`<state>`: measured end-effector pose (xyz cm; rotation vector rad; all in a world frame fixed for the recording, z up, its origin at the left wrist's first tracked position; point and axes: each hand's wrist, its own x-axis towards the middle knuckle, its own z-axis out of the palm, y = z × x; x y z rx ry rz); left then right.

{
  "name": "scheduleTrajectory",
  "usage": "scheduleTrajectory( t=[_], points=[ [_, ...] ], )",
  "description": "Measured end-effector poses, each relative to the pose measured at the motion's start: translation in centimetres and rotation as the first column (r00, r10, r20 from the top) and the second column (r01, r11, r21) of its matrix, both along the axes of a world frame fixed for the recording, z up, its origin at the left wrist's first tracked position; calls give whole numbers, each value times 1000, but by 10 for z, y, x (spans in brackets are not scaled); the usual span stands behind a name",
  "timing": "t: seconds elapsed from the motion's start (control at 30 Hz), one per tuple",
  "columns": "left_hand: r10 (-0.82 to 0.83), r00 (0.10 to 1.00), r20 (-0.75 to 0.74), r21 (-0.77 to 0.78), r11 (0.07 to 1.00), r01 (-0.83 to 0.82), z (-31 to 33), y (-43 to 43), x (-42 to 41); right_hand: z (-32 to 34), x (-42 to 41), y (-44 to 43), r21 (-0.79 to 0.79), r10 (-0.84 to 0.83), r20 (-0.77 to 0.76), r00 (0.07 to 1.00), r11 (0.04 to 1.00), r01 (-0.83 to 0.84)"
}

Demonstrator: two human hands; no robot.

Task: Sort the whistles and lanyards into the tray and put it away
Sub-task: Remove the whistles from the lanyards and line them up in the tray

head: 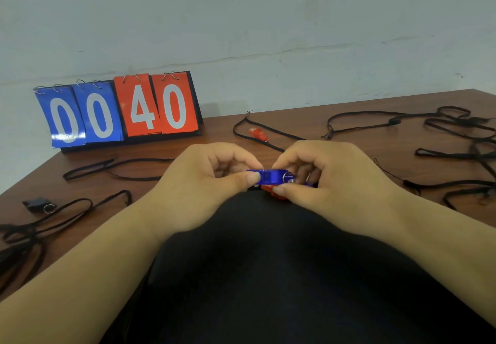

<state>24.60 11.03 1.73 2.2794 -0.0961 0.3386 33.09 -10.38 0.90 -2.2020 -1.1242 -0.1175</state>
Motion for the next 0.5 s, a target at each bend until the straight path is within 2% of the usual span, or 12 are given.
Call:
scheduleTrajectory(
  t=[0.1, 0.2, 0.3, 0.4, 0.5],
  points=[
    [-23, 999, -35, -27, 999, 22, 0, 0, -1, 0, 0, -1, 32, -16, -16, 1000, 999, 16],
    [-15, 998, -64, 41, 999, 17, -2, 3, 0, -2, 1, -1, 10, -7, -67, 998, 1000, 8],
    [-39, 984, -174, 157, 985, 67, -4, 6, 2, 0, 0, -1, -166, 13, -116, 993, 986, -32],
    [-59, 951, -303, 262, 954, 143, -6, 4, 2, 0, -1, 2, -397, 34, -133, 991, 914, -84],
    [-23, 935, -353, 312, 939, 142, -9, 3, 3, 0, -2, 6, -458, 43, -133, 990, 883, -100]
  ],
)
